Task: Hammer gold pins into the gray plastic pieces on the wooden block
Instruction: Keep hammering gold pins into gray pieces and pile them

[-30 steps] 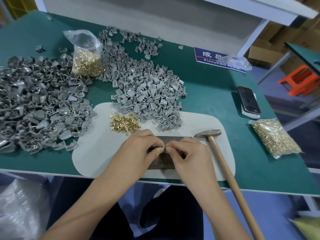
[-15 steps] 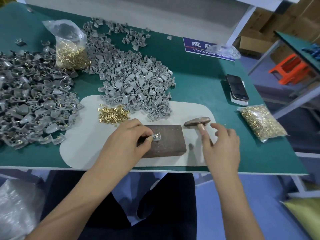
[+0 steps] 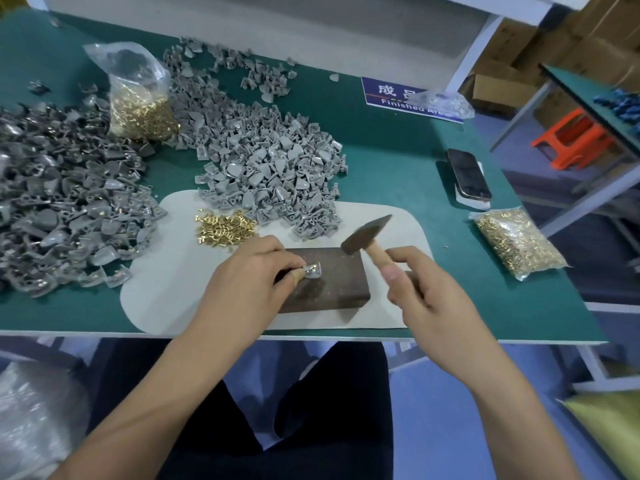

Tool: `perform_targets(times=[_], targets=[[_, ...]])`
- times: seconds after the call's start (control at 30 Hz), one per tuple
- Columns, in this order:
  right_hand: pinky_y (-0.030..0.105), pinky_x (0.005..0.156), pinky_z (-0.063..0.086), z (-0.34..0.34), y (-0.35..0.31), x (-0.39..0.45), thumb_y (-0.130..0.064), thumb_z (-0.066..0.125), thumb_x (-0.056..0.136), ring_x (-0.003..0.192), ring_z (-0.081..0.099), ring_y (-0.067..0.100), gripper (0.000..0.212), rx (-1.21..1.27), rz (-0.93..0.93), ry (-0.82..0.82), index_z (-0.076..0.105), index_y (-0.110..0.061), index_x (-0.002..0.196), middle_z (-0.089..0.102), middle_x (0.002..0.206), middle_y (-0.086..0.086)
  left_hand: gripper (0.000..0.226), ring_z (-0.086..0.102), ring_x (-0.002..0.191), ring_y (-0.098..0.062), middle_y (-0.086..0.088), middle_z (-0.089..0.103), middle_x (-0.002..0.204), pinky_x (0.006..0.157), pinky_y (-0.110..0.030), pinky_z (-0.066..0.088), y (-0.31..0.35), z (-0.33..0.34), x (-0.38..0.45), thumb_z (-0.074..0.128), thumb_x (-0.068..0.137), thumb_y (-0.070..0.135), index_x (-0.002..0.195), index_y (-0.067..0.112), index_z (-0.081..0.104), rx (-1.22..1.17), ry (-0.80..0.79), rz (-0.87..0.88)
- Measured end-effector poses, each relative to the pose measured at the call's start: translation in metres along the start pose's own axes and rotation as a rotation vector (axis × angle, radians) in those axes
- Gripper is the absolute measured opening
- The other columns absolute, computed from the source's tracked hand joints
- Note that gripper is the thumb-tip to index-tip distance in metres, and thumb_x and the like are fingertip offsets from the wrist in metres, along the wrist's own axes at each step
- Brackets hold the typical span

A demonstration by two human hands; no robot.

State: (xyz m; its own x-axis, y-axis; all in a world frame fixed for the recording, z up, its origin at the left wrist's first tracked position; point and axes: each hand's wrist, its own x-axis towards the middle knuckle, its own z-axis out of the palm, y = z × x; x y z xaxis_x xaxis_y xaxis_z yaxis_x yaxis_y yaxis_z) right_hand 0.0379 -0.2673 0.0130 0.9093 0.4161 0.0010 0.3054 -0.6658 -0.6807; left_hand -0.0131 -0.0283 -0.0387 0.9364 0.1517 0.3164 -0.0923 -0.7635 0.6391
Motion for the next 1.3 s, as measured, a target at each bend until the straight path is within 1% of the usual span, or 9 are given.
perform_targets(times=[0.13, 0.37, 0.53, 0.67, 0.77, 0.93, 1.03, 1.2, 1.3], targets=[[0.036, 0.061, 0.045, 0.011, -0.009, -0.004, -0.054, 0.027, 0.102, 0.067, 0.053, 0.014, 0.028, -0.194, 0.003, 0.016, 0.054, -0.05, 0.111, 0.059, 0.078, -0.016, 0.01, 0.054, 0.094, -0.016, 0.01, 0.057, 0.088, 0.077, -0.037, 0.049, 0.001, -0.003, -0.001, 0.07, 0.094, 0.026, 0.1, 0.023, 0.078, 0.011, 0.004, 0.016], [0.042, 0.065, 0.052, 0.034, -0.023, -0.01, -0.059, 0.028, 0.103, 0.067, 0.053, 0.021, 0.038, -0.23, -0.05, 0.059, 0.052, -0.05, 0.13, 0.058, 0.068, -0.011, 0.009, 0.056, 0.091, -0.02, 0.009, 0.058, 0.087, 0.073, -0.038, 0.052, -0.005, 0.0, -0.003, 0.073, 0.092, 0.022, 0.099, 0.023, 0.078, 0.027, 0.016, 0.036], [0.034, 0.056, 0.046, 0.029, -0.023, -0.008, -0.058, 0.026, 0.104, 0.061, 0.045, 0.016, 0.036, -0.219, -0.032, 0.173, 0.053, -0.051, 0.128, 0.054, 0.067, -0.015, 0.006, 0.056, 0.089, -0.019, 0.008, 0.058, 0.086, 0.071, -0.037, 0.052, -0.004, 0.0, -0.001, 0.074, 0.091, 0.024, 0.095, 0.024, 0.078, 0.027, 0.02, 0.039], [0.035, 0.056, 0.039, 0.033, -0.024, -0.009, -0.061, 0.024, 0.102, 0.06, 0.04, 0.016, 0.045, -0.313, -0.056, 0.095, 0.053, -0.048, 0.133, 0.045, 0.056, -0.018, 0.008, 0.056, 0.088, -0.019, 0.006, 0.058, 0.086, 0.07, -0.036, 0.051, -0.002, -0.001, -0.003, 0.072, 0.092, 0.021, 0.097, 0.022, 0.079, 0.039, 0.018, 0.053], [0.031, 0.051, 0.036, 0.03, -0.024, -0.01, -0.061, 0.026, 0.103, 0.057, 0.042, 0.013, 0.04, -0.259, -0.031, 0.193, 0.052, -0.05, 0.132, 0.05, 0.061, -0.021, 0.008, 0.054, 0.087, -0.018, 0.006, 0.058, 0.087, 0.071, -0.036, 0.05, -0.001, -0.002, -0.002, 0.07, 0.094, 0.021, 0.095, 0.021, 0.078, 0.028, 0.007, 0.049], [0.037, 0.056, 0.046, 0.034, -0.03, -0.009, -0.06, 0.024, 0.104, 0.064, 0.053, 0.022, 0.038, -0.39, -0.069, 0.104, 0.046, -0.051, 0.133, 0.055, 0.065, -0.013, 0.008, 0.056, 0.087, -0.021, 0.003, 0.059, 0.086, 0.071, -0.036, 0.05, 0.0, 0.0, -0.002, 0.072, 0.092, 0.017, 0.096, 0.019, 0.079, 0.04, 0.018, 0.042], [0.034, 0.053, 0.046, 0.031, -0.03, -0.01, -0.058, 0.028, 0.104, 0.059, 0.046, 0.015, 0.036, -0.319, -0.046, 0.218, 0.05, -0.049, 0.131, 0.052, 0.063, -0.016, 0.008, 0.055, 0.085, -0.019, 0.005, 0.059, 0.085, 0.071, -0.036, 0.05, -0.001, 0.0, -0.002, 0.072, 0.093, 0.018, 0.094, 0.02, 0.079, 0.02, 0.023, 0.033], [0.039, 0.057, 0.051, 0.034, -0.033, -0.013, -0.053, 0.029, 0.104, 0.07, 0.062, 0.026, 0.039, -0.429, -0.09, 0.131, 0.051, -0.046, 0.135, 0.07, 0.077, -0.008, 0.008, 0.056, 0.086, -0.021, 0.004, 0.06, 0.084, 0.07, -0.036, 0.05, -0.001, 0.0, -0.003, 0.072, 0.092, 0.018, 0.096, 0.019, 0.079, 0.033, 0.023, 0.043], [0.03, 0.052, 0.045, 0.031, -0.029, -0.012, -0.054, 0.029, 0.105, 0.059, 0.052, 0.012, 0.036, -0.367, -0.058, 0.249, 0.053, -0.048, 0.132, 0.056, 0.063, -0.018, 0.007, 0.055, 0.087, -0.019, 0.005, 0.059, 0.085, 0.071, -0.035, 0.048, -0.001, 0.0, -0.002, 0.072, 0.093, 0.021, 0.094, 0.02, 0.079, 0.026, 0.021, 0.035]])
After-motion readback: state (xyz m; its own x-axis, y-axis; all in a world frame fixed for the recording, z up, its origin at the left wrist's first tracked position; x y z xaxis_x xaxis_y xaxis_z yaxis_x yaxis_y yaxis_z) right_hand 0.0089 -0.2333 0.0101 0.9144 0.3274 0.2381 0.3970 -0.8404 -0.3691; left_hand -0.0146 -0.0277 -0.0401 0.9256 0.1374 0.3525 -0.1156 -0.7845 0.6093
